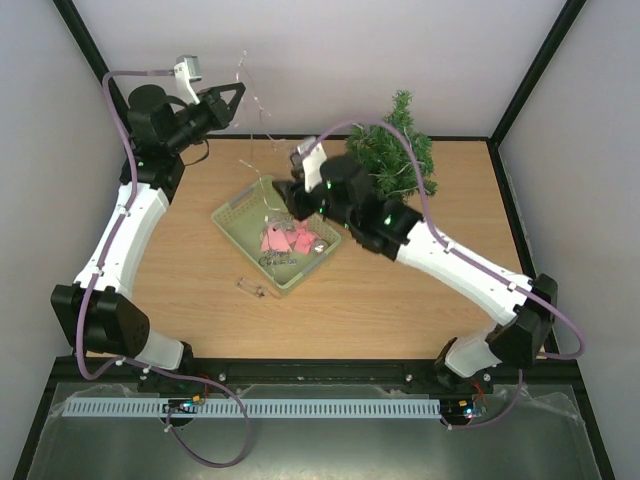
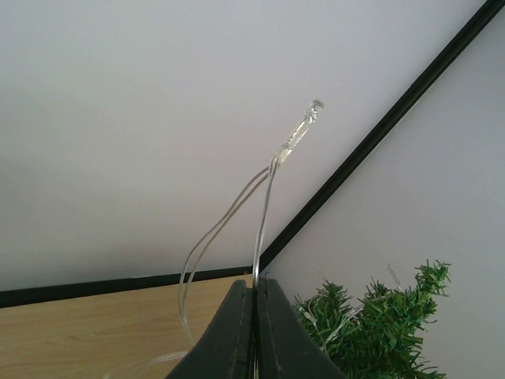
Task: Decorate the small christmas tree
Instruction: Wrap the decoration item around the Christmas tree.
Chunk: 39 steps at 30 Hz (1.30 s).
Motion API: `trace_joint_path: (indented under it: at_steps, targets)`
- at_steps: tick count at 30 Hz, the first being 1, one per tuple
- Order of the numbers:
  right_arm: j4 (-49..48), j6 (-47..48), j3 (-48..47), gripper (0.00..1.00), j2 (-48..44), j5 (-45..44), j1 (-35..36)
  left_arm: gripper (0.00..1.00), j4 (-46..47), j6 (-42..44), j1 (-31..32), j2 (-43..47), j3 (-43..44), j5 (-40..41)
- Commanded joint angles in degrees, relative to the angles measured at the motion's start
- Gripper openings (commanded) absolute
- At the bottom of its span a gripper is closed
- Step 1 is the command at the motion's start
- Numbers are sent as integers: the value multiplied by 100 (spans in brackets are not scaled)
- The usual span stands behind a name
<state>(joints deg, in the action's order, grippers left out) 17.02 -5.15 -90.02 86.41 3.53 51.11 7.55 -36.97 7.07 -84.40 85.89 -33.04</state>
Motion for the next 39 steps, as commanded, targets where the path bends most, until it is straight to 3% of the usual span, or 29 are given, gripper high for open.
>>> trace_joint_path:
  at_steps: [1, 4, 8, 15, 22, 23, 28, 33, 39]
  targets:
    - [-1808, -1968, 1646, 45, -502, -513, 401, 2, 301, -104, 4, 92, -11, -123]
    - [-2543, -2354, 2476, 45, -615, -716, 601, 2, 415, -171, 14, 102, -86, -114]
    - [-2823, -2528, 2815, 46, -252, -865, 698, 2, 605, -277, 53, 120, -226, -126]
    - [-2769, -2453, 2360, 48, 774, -250, 923, 2, 620, -278, 66, 104, -235, -142]
    - [-2916, -2248, 2304, 48, 1242, -644, 975, 2, 631, -274, 66, 131, -336, -133]
    - [-2900, -2223, 2295, 46, 1272, -651, 978, 2, 638, -268, 66, 134, -362, -133]
    - [-2762, -2027, 2426, 3, 858, -721, 972, 3, 634, -260, 65, 140, -379, -125]
    - [-2265, -1724, 2440, 2, -167, -786, 979, 3, 555, -287, 66, 109, -375, -97]
    - [-1195, -1101, 1616, 2, -1128, -664, 975, 3, 338, -232, 65, 152, -412, 6]
